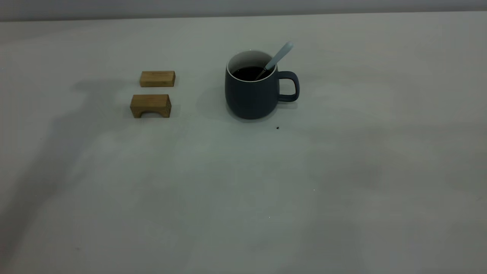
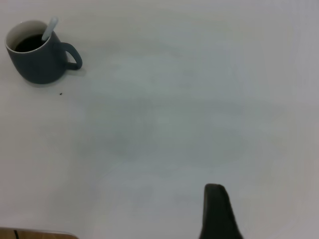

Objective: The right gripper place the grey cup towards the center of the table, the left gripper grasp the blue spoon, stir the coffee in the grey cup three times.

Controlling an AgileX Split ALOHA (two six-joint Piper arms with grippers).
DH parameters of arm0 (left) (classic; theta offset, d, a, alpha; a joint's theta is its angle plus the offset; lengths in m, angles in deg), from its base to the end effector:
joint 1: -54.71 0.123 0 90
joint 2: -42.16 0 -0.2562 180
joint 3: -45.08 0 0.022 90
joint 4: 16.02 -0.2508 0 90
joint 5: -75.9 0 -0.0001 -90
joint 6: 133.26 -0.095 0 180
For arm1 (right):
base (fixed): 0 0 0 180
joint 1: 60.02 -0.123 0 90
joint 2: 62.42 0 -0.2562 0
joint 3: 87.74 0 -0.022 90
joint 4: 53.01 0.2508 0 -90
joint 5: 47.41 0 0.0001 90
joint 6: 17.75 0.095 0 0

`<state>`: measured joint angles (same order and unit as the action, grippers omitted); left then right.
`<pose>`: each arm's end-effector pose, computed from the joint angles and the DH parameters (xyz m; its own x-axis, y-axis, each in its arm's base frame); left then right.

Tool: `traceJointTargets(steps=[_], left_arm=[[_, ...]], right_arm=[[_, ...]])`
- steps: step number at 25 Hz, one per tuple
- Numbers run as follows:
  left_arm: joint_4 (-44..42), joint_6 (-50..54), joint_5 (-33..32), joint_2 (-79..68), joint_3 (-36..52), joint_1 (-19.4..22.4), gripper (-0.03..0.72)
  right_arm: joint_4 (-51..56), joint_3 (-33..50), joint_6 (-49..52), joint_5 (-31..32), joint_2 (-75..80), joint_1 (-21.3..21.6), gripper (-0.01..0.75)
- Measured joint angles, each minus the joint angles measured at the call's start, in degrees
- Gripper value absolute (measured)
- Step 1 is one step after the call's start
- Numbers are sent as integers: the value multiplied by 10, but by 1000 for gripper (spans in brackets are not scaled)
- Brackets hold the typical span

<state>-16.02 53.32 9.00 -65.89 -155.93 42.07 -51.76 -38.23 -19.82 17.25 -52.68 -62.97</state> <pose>0.3614 -0.0810 0.3161 -0.8959 0.0835 -0.4364 0.1169 0.9919 -0.0503 0.0304 0.0034 0.2604 -0.5551 -0.0554 -0.8300 -0.0827 0.9965 -0.0112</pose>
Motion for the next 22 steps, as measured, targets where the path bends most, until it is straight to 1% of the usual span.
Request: traceJointTargets(steps=[2, 4, 6, 10, 12, 15, 22], left_arm=[[7, -102, 0, 48, 0, 0, 451], [8, -152, 0, 96, 0, 0, 451], [0, -150, 0, 134, 0, 0, 451], [-44, -94, 0, 201, 25, 0, 451], [-64, -79, 0, 237, 68, 0, 451], [-77, -73, 0, 308, 165, 0, 451], [-74, -72, 0, 522, 447, 0, 451]], right_arm=[[0, 0, 0, 0, 0, 0, 535], [0, 0, 0, 0, 0, 0, 535], [0, 0, 0, 0, 0, 0, 535], [0, 0, 0, 0, 0, 0, 535], [0, 0, 0, 0, 0, 0, 535], [0, 0, 0, 0, 0, 0, 535], [0, 0, 0, 0, 0, 0, 535]])
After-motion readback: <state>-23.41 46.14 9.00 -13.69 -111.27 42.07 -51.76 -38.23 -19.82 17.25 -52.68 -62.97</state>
